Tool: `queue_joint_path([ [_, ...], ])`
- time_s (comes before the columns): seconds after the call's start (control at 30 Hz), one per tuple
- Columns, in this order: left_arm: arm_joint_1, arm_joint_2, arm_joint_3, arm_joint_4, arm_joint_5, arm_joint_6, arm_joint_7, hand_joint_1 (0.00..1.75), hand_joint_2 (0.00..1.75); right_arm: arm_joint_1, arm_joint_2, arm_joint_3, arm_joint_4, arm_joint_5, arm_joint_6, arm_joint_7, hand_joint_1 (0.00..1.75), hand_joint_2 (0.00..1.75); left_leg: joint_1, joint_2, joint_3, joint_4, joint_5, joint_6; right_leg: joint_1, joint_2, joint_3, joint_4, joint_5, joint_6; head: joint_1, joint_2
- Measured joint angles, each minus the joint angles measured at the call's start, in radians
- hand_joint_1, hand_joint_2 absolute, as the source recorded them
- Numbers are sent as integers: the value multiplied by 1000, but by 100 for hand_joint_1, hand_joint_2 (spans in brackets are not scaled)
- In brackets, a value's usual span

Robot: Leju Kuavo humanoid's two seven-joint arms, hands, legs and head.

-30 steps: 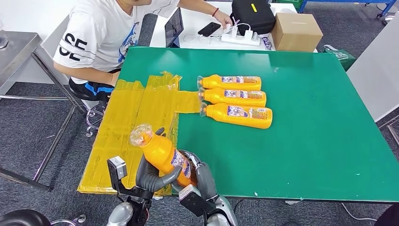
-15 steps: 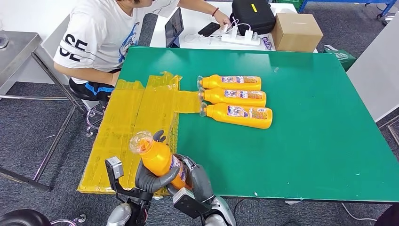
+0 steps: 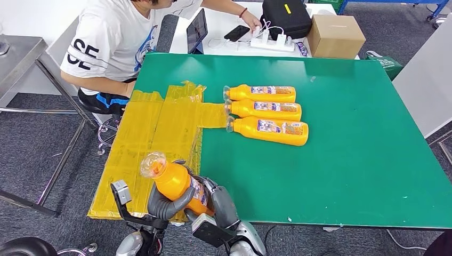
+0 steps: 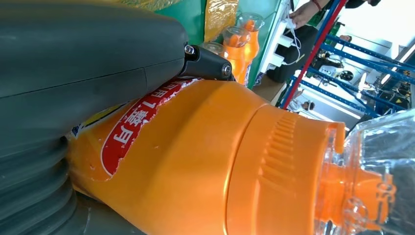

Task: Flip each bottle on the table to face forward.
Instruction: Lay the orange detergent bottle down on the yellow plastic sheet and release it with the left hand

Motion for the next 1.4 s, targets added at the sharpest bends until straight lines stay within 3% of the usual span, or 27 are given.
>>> queue_joint_path([
  [0.53,0,0,2,0,-3,-1,-2,175,175,-1,2,0,2,3,0,2,175,175,0,0,0,0,0,0,0,0,0,0,0,0,0,0],
  [0.57,0,0,2,0,-3,-1,-2,175,175,-1,2,0,2,3,0,2,152,175,0,0,0,0,0,0,0,0,0,0,0,0,0,0],
  [0.63,0,0,2,0,-4,-1,-2,175,175,-1,2,0,2,3,0,2,65,175,0,0,0,0,0,0,0,0,0,0,0,0,0,0],
  [0.67,0,0,2,0,-5,-1,-2,175,175,-1,2,0,2,3,-2,2,21,131,0,0,0,0,0,0,0,0,0,0,0,0,0,0],
  [0.7,-1,0,2,-1,-7,-2,-3,175,175,0,2,0,2,4,-3,2,0,87,0,0,0,0,0,0,0,0,0,0,0,0,0,0],
  [0.77,-1,0,2,-6,-12,-1,-5,175,175,2,2,0,1,3,-10,2,0,0,0,0,0,0,0,0,0,0,0,0,0,0,0,0],
  [0.97,9,-1,3,-56,-70,75,-21,175,175,32,-6,-9,-120,-77,35,40,0,0,0,0,0,0,0,0,0,0,0,0,0,0,0,0],
  [1.17,1,-8,36,-124,-166,277,-62,175,175,106,-24,-49,-384,-187,52,34,0,0,0,0,0,0,0,0,0,0,0,0,0,0,0,0],
  [1.4,-29,-9,66,-179,-154,328,-73,175,175,150,-30,-83,-525,-241,49,13,0,0,0,0,0,0,0,0,0,0,0,0,0,0,0,0],
])
